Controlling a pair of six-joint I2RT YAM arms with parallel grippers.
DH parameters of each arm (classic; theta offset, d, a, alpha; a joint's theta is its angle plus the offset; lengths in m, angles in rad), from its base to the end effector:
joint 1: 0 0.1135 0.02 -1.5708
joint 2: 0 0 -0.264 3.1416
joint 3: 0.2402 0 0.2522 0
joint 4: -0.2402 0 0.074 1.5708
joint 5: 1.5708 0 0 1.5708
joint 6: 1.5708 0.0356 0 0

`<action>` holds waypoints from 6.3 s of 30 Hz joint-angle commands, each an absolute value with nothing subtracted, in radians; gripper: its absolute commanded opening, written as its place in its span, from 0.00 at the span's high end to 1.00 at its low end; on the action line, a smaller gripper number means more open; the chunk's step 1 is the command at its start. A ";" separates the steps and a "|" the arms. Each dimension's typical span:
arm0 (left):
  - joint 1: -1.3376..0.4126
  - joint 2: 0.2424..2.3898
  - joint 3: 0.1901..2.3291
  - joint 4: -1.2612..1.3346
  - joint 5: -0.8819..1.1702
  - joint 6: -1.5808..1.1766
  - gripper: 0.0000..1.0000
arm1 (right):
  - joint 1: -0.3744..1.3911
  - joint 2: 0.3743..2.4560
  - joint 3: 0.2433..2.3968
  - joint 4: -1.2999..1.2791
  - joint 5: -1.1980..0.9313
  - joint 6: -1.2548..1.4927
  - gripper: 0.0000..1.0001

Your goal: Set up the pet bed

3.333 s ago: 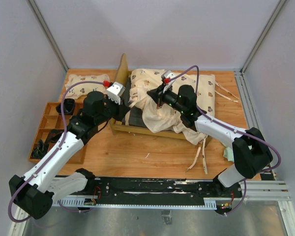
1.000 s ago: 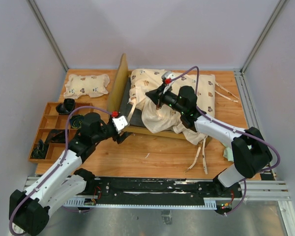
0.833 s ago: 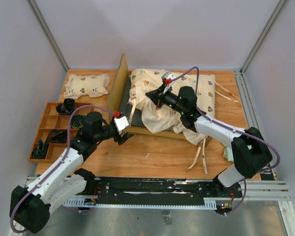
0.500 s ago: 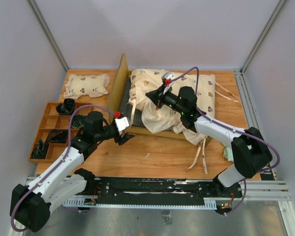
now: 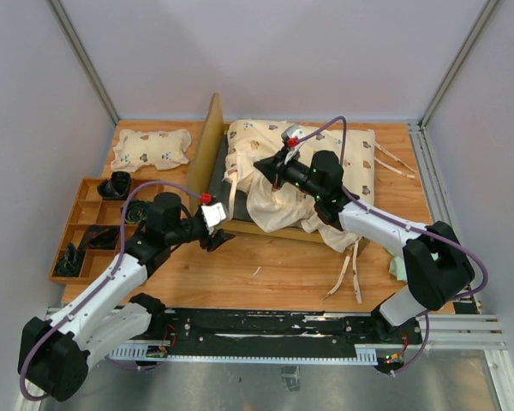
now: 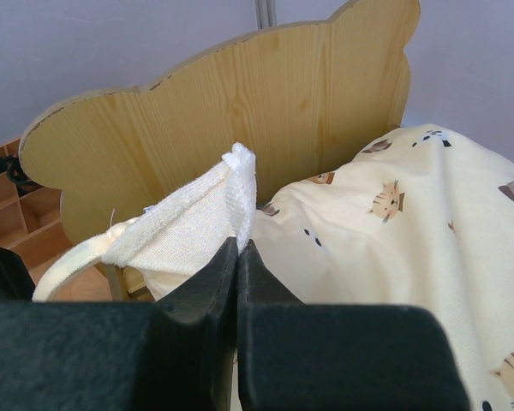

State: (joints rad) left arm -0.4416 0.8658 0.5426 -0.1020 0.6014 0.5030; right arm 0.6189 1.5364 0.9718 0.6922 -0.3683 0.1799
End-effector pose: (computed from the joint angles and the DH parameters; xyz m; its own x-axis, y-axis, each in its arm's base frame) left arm 0.1671 -0.1013 0.2510 0.0678 0.4076 -0.9106 0.8968 0.3751 0.2347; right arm 0.2828 0.2171 0.3106 -0.0469 0.1715 -0.9841 -0.8372 0.5306 0.1324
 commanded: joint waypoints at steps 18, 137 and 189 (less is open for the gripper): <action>-0.437 0.851 0.672 -0.060 0.561 0.396 1.00 | 0.591 1.528 0.969 0.747 -0.373 0.182 1.00; -0.552 1.457 0.453 0.280 0.101 -0.223 0.61 | 0.599 1.578 1.008 0.613 -0.313 0.051 1.00; -0.594 0.932 0.307 0.124 -0.034 -0.636 1.00 | 1.219 1.616 0.775 0.525 0.238 0.052 0.48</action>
State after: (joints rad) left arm -0.5869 0.9401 0.2913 0.1604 -0.0353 -0.6361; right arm 1.1736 1.4918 0.7136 0.3870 0.1642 0.1425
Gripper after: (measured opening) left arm 0.010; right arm 0.494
